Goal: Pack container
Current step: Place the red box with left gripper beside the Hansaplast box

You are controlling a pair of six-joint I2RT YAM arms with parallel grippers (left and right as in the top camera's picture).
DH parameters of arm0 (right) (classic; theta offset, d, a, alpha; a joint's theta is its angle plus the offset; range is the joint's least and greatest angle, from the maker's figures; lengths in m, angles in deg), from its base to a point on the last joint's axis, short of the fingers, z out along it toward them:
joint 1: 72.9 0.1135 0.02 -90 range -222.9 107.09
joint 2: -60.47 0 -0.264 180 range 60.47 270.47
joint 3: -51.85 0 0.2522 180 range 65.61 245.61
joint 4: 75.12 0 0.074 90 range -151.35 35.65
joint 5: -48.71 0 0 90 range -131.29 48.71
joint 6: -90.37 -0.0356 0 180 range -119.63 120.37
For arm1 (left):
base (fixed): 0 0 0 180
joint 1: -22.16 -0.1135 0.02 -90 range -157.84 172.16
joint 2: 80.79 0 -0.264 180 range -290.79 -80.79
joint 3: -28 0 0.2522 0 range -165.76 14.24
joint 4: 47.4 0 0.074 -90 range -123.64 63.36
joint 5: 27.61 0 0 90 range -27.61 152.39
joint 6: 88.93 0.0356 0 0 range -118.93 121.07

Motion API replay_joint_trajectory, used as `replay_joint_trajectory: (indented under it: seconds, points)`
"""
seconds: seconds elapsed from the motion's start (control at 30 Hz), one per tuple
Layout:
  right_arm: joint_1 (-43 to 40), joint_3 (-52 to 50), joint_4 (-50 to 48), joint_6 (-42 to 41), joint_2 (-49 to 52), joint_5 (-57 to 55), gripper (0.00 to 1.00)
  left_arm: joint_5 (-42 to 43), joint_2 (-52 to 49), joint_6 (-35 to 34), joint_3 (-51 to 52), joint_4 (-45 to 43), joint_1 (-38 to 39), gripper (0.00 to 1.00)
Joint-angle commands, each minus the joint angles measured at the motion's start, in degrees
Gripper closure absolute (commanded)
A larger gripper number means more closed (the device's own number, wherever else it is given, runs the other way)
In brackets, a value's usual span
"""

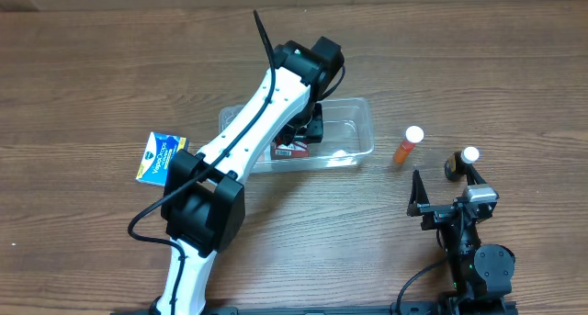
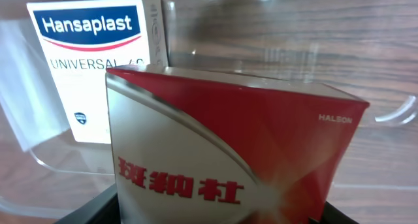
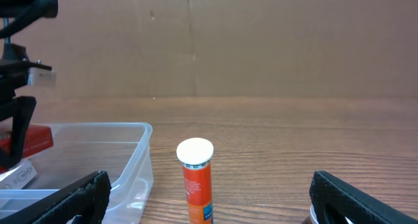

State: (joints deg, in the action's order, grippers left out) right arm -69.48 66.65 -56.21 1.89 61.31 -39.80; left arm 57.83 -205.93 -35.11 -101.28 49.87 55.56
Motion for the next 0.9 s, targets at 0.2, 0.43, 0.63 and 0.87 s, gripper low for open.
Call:
replay_joint_trajectory:
  seconds: [0.2,0.43,0.63,0.87]
  points:
    - [-0.1,-0.6,-0.4,0.2,-0.7,0.1,0.0,-0.6,1.5,-3.7,1.4,-2.9,0.2,0.4]
    - [-0.1,-0.6,-0.4,0.2,-0.7,0.1,0.0,-0.5,1.5,-6.7,3.4,-2.3,-0.8,0.41]
    - [-0.1,-0.6,-0.4,0.2,-0.7,0.1,0.0,-1.9,1.5,-6.9,3.4,-1.9,-1.7,0.4]
    - [-0.1,-0.6,-0.4,0.2,-0.7,0.1,0.0,-1.4,1.5,-6.2,3.4,-2.6,-2.2,0.24]
